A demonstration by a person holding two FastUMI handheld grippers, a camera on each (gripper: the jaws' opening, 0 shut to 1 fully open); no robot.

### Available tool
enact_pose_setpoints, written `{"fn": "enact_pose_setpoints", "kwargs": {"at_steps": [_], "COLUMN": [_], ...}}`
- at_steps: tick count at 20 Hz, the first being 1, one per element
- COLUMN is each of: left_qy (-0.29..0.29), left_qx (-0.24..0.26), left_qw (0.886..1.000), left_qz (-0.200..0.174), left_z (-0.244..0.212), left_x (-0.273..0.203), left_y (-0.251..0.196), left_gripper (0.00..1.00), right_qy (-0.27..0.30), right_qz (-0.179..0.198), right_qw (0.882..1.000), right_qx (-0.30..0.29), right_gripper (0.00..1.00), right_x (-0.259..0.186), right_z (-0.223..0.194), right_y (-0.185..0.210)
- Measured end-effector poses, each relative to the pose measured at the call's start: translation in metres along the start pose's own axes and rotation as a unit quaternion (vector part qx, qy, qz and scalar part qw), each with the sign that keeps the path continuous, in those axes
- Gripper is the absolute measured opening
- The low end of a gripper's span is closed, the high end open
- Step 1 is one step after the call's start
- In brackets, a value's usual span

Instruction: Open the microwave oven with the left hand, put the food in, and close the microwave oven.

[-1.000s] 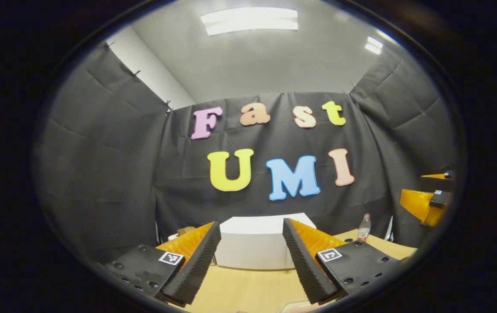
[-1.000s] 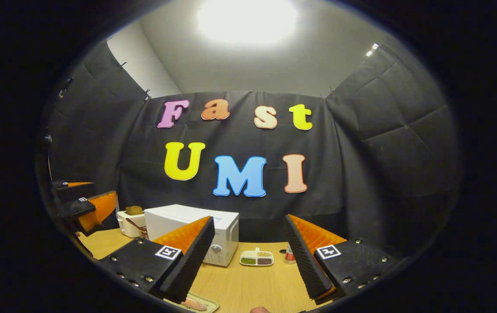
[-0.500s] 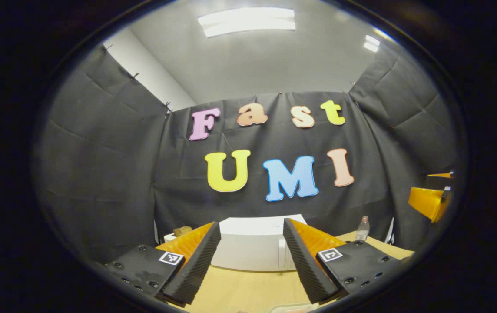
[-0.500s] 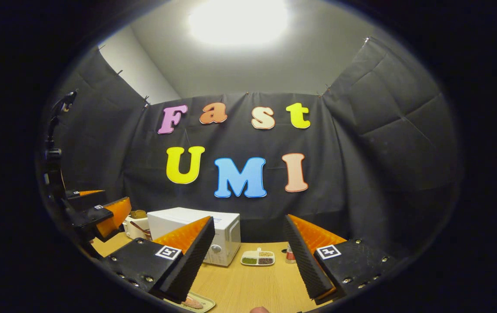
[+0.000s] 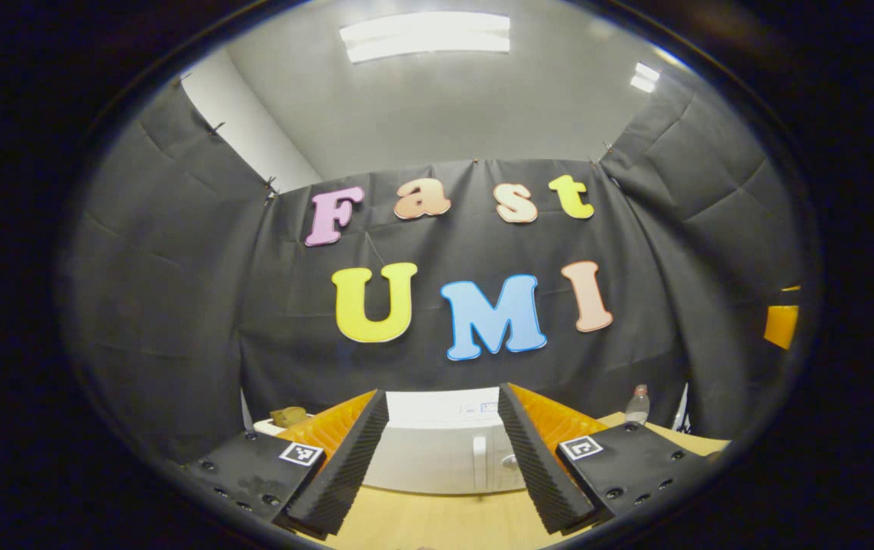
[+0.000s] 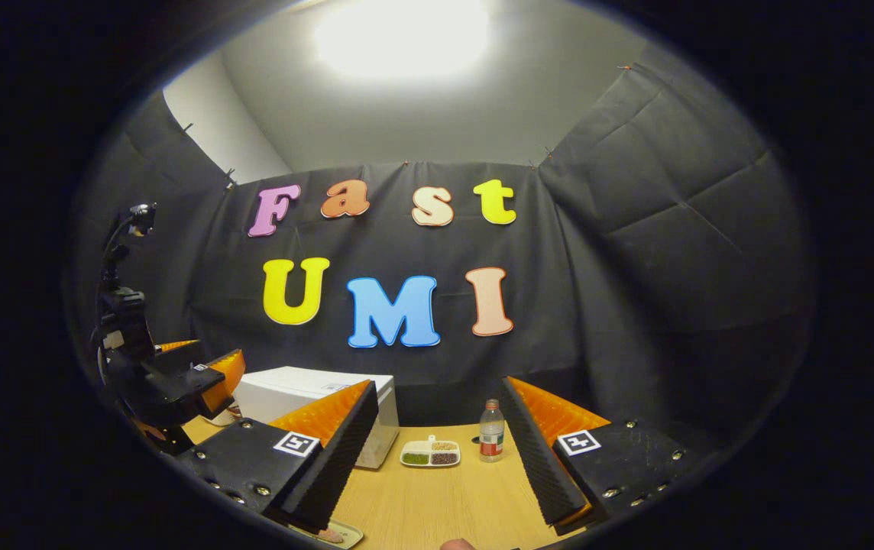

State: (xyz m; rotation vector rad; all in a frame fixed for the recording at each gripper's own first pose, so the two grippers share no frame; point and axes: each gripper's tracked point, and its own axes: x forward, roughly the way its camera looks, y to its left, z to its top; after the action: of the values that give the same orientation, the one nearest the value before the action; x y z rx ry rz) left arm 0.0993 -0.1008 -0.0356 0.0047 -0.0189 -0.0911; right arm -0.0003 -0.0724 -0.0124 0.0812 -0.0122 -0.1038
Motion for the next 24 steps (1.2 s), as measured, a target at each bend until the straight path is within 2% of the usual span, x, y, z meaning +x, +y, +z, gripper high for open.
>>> {"fn": "enact_pose_setpoints", "kwargs": {"at_steps": [4,8,9,10,11,13,16,17,19,20,22,24], "left_qy": [0.017,0.035,0.040,0.048,0.057,0.072,0.097,0.106,0.122,0.129,0.146,0.161], "left_qx": [-0.014,-0.002,-0.001,-0.003,-0.007,-0.016,-0.020,-0.021,-0.023,-0.023,-0.022,-0.027], "left_qw": [1.000,0.998,0.998,0.997,0.996,0.994,0.991,0.990,0.987,0.986,0.983,0.981], "left_qz": [-0.021,-0.046,-0.053,-0.061,-0.069,-0.080,-0.088,-0.092,-0.098,-0.100,-0.106,-0.106], "left_z": [-0.031,-0.069,-0.079,-0.093,-0.104,-0.127,-0.165,-0.176,-0.197,-0.209,-0.229,-0.244], "left_x": [0.047,0.089,0.097,0.105,0.112,0.125,0.144,0.150,0.159,0.163,0.168,0.172], "left_y": [-0.005,-0.013,-0.016,-0.020,-0.024,-0.032,-0.039,-0.043,-0.048,-0.051,-0.056,-0.059], "left_gripper": [0.97,0.97,0.93,1.00,1.00,0.97,0.97,0.94,0.97,0.94,0.96,0.91], "right_qy": [-0.009,-0.006,-0.005,-0.003,-0.001,0.008,0.021,0.027,0.040,0.046,0.054,0.050], "right_qz": [-0.031,-0.053,-0.059,-0.064,-0.069,-0.077,-0.090,-0.093,-0.096,-0.098,-0.102,-0.109], "right_qw": [0.999,0.998,0.997,0.997,0.996,0.995,0.993,0.992,0.990,0.990,0.989,0.988], "right_qx": [-0.020,-0.039,-0.043,-0.047,-0.051,-0.062,-0.078,-0.084,-0.091,-0.092,-0.096,-0.097], "right_gripper": [0.98,0.98,0.98,0.98,0.98,0.97,0.97,0.97,0.97,0.97,0.97,0.97], "right_x": [0.014,0.027,0.031,0.035,0.037,0.041,0.042,0.043,0.045,0.045,0.045,0.044], "right_z": [0.006,0.003,0.002,0.002,0.000,-0.004,-0.012,-0.015,-0.021,-0.024,-0.027,-0.023], "right_y": [0.000,0.005,0.006,0.008,0.009,0.011,0.013,0.013,0.015,0.015,0.015,0.012]}}
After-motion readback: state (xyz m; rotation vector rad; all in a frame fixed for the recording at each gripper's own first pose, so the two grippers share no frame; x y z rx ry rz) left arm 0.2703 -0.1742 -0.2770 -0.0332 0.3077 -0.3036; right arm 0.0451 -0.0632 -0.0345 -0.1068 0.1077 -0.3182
